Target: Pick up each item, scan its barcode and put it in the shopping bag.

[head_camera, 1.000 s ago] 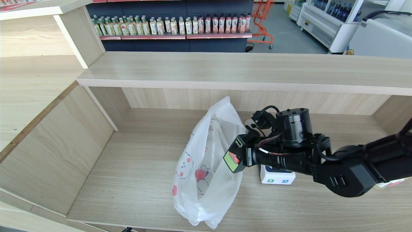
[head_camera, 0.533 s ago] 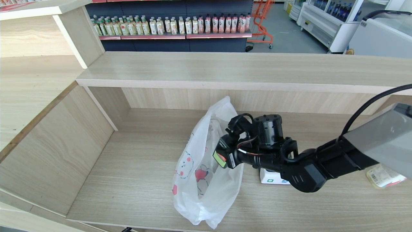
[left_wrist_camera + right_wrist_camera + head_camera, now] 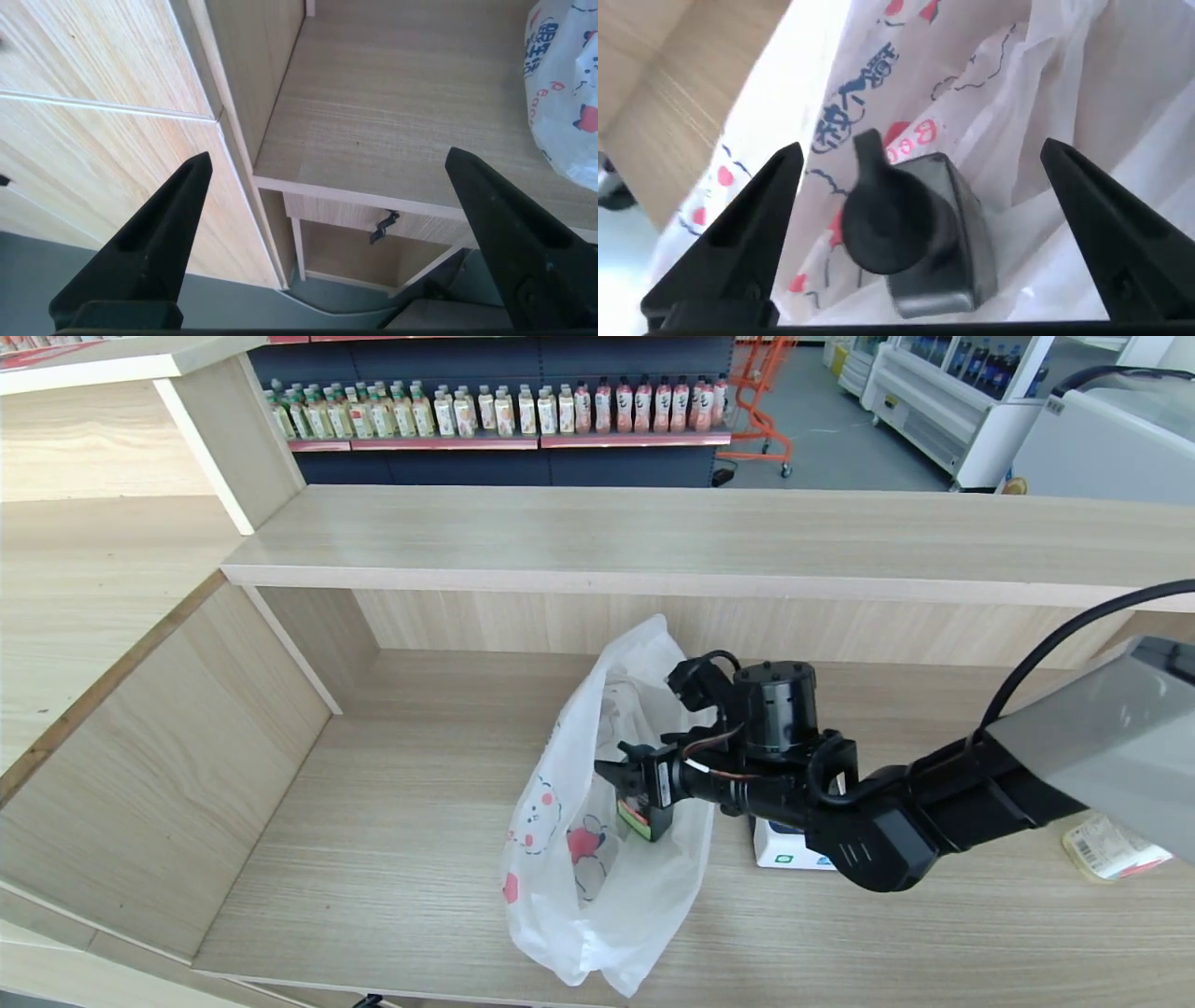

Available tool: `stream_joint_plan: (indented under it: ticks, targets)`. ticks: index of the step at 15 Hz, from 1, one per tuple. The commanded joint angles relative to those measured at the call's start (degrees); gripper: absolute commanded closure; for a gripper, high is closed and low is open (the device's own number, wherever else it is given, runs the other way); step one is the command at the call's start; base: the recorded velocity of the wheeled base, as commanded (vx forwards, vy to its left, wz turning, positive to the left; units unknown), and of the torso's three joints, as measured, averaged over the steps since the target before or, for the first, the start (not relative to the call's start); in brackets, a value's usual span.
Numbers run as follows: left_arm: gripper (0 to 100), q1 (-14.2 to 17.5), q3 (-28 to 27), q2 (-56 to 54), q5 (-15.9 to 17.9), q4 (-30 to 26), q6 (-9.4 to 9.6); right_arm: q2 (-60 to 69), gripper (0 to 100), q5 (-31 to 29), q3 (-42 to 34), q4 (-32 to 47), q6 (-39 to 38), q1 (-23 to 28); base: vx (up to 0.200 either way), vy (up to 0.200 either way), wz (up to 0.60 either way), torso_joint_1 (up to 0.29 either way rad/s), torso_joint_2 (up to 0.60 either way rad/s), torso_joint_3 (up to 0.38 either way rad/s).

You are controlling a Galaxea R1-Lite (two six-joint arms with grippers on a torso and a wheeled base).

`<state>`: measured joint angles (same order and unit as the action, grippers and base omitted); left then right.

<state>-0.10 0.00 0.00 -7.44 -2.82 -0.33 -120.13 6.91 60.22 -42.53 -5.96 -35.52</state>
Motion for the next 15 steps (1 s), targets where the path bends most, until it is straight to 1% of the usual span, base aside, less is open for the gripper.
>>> stream_joint_plan:
  ticks: [1,3,4,5,6,7,8,9,11,14,15]
  targets:
    - [0,0.0,0.0,0.1,0.0,0.0,-0.02,6.6,0,0.6,-1.4,0.4,-9.1,0.4,0.0,0.0,0.0,0.0,0.0,0.0]
    - [0,0.0,0.0,0.1,0.0,0.0,-0.02,15.7,0,2.0,-6.2,3.5,-18.0,1.5,0.0,0.0,0.0,0.0,0.0,0.0]
    - [0,0.0,0.0,0.1,0.0,0.0,-0.02,22.0,0,3.3,-9.9,7.3,-19.9,1.9,0.0,0.0,0.0,0.0,0.0,0.0]
    - [0,0.0,0.0,0.1,0.0,0.0,-0.02,27.0,0,2.7,-12.9,10.8,-19.4,3.0,0.0,0.0,0.0,0.0,0.0,0.0]
    - [0,0.0,0.0,0.1,0.0,0.0,-0.02,29.5,0,2.0,-13.8,11.9,-18.6,3.7,0.0,0.0,0.0,0.0,0.0,0.0]
    - [0,0.0,0.0,0.1,0.0,0.0,-0.02,35.0,0,-0.6,-15.3,15.3,-12.1,7.5,0.0,0.0,0.0,0.0,0.0,0.0]
    - [0,0.0,0.0,0.1,0.0,0.0,-0.02,37.1,0,-2.4,-15.9,17.5,-9.2,9.3,0.0,0.0,0.0,0.0,0.0,0.0]
    - [0,0.0,0.0,0.1,0.0,0.0,-0.02,40.0,0,-3.8,-16.5,20.2,-7.8,11.0,0.0,0.0,0.0,0.0,0.0,0.0]
    - [0,0.0,0.0,0.1,0.0,0.0,-0.02,43.2,0,-3.9,-19.4,22.1,-7.8,13.1,0.0,0.0,0.0,0.0,0.0,0.0]
    - [0,0.0,0.0,0.2,0.0,0.0,-0.29,45.8,0,-4.0,-24.0,22.1,-7.8,13.4,0.0,0.0,0.0,0.0,0.0,0.0]
    - [0,0.0,0.0,0.5,0.0,0.0,-0.37,46.1,0,-4.0,-24.6,22.1,-7.8,13.4,-0.2,0.2,0.0,0.002,0.0,0.002]
